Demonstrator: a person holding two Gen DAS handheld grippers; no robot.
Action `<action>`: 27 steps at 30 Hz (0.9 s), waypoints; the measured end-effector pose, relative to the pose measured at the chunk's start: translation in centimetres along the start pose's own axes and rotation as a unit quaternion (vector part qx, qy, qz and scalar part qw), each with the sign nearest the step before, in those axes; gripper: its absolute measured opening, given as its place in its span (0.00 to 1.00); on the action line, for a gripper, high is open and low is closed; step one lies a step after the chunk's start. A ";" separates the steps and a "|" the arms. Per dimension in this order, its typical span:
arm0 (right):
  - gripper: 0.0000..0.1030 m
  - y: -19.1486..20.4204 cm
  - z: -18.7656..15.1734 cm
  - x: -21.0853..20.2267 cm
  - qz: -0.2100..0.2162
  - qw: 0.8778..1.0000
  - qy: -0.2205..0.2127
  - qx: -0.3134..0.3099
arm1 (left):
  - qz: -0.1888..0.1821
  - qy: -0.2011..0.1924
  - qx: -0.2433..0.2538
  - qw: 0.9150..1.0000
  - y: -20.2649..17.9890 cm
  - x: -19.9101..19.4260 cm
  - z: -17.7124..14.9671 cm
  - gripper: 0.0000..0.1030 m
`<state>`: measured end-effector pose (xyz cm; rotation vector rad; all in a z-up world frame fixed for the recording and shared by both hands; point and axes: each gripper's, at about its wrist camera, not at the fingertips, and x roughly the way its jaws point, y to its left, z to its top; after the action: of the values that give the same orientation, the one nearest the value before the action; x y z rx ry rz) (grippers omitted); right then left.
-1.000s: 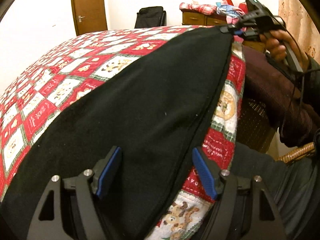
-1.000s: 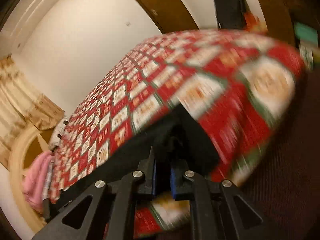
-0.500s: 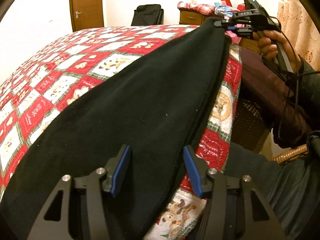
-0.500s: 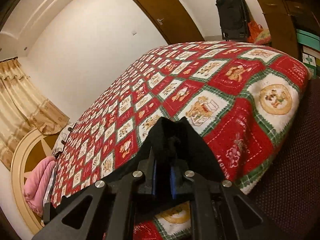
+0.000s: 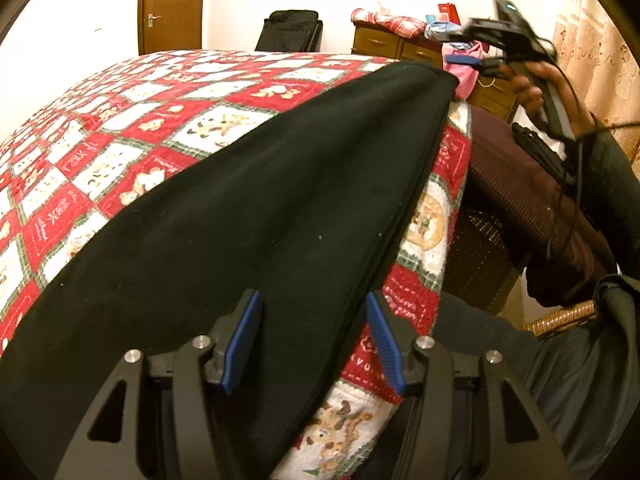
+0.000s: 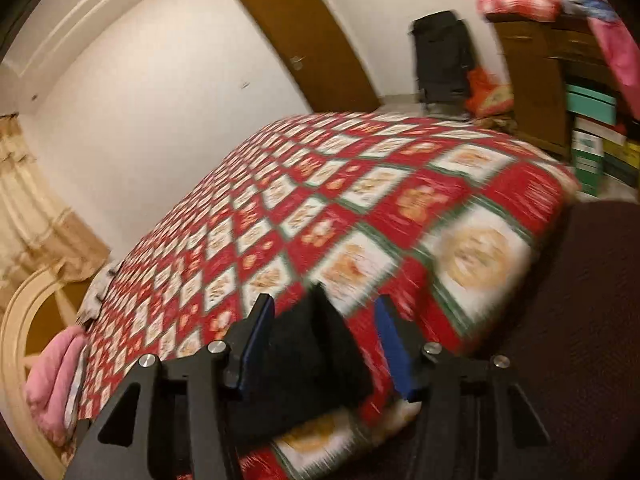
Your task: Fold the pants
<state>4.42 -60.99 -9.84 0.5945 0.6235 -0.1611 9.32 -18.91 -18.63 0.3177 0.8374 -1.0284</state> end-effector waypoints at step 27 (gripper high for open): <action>0.69 0.0 1.1 6.7 0.005 0.993 0.107 -0.043 | -0.002 -0.002 0.009 1.000 -0.1 0.4 -0.3 0.55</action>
<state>10.35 -61.34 -13.09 0.5363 0.8311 -0.0600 9.22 -19.03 -19.12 0.3300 0.8254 -1.0402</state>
